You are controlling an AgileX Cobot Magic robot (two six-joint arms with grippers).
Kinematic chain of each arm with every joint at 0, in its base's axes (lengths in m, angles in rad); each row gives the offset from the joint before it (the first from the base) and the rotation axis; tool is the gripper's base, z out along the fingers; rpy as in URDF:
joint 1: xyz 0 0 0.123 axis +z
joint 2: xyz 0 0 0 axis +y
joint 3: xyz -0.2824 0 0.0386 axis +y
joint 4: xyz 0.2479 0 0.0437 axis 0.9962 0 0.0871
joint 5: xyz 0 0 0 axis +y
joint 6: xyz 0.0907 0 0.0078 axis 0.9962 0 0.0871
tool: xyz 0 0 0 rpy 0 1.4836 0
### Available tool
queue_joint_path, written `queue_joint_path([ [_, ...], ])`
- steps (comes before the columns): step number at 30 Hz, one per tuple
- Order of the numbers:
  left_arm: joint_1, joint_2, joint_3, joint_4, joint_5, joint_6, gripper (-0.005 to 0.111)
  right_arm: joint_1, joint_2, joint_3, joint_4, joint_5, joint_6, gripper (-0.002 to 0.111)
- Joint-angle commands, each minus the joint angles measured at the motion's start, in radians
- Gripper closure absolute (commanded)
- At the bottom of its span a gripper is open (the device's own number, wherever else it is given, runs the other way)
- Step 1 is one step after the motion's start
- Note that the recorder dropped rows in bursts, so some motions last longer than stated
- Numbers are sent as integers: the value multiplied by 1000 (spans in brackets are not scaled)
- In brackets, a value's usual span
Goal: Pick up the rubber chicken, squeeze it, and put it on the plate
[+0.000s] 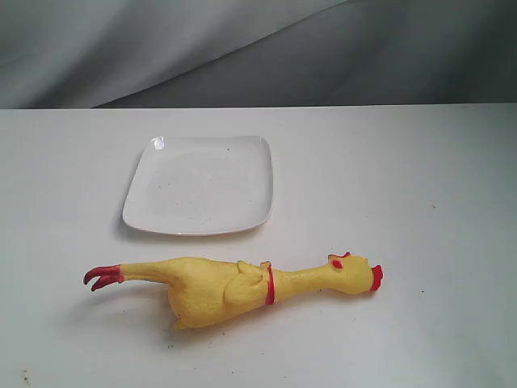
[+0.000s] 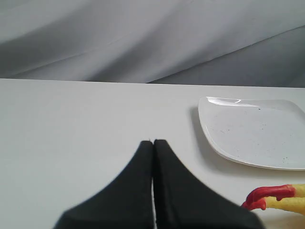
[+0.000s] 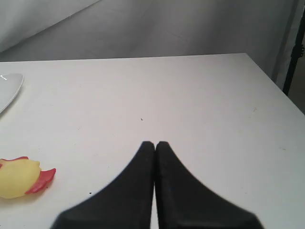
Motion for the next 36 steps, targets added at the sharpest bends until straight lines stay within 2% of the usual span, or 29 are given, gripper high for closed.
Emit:
queue_joint_path([
  [1, 2, -3, 4, -11, 3, 0, 107, -5, -4, 4, -10, 0, 2, 108],
  [10, 2, -3, 4, -11, 3, 0, 107, -5, -4, 4, -10, 0, 2, 108],
  [14, 2, -3, 4, -11, 3, -2, 107, -5, -4, 4, -37, -65, -3, 108],
  [18, 2, -3, 4, -11, 3, -2, 107, -5, -4, 4, -37, -241, -3, 108],
  [27, 2, -3, 4, -11, 3, 0, 107, -5, -4, 4, -37, -808, -3, 108],
  [32, 2, -3, 4, -11, 3, 0, 107, -5, -4, 4, -35, -1021, 1, 108],
  [34, 2, -3, 4, -11, 3, 0, 107, -5, -4, 4, -32, -1083, 51, 108],
  [36, 2, -3, 4, -11, 3, 0, 107, -5, -4, 4, -32, -1110, 241, 108],
])
